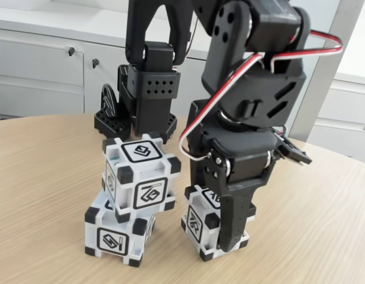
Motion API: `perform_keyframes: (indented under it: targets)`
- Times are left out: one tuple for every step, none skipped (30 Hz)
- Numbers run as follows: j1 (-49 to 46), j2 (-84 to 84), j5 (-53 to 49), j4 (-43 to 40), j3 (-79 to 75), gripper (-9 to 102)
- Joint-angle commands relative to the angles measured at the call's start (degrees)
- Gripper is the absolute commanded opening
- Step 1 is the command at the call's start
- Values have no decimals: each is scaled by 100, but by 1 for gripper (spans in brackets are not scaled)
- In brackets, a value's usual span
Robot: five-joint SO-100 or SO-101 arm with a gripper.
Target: Stack cubes from left to right.
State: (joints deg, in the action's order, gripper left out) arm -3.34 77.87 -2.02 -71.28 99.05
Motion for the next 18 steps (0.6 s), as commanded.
perform_keyframes:
  targets:
    - [-18,167,53,9,-167,16]
    - [-18,229,44,-26,-229,16]
    - [-26,325,70,-26,-299,16]
    - [-70,431,114,-26,-387,16]
    - [-105,562,132,-26,-501,16]
    - [-105,729,141,-26,-624,16]
    - [-114,896,158,-35,-765,16]
    - [-123,1046,176,-35,-896,16]
    - [-123,1178,185,-35,-1028,16]
    - [-123,1283,229,-35,-1151,16]
    - [-123,1354,290,-35,-1283,16]
    - [-123,1406,352,-44,-1406,16]
    - [-123,1441,396,-70,-1564,17]
    - [-123,1468,422,-149,-1723,17]
    - [-123,1485,422,-290,-1890,17]
    - [-123,1503,404,-501,-2092,17]
    - [-123,1503,396,-729,-2312,17]
    - [-123,1503,387,-984,-2549,17]
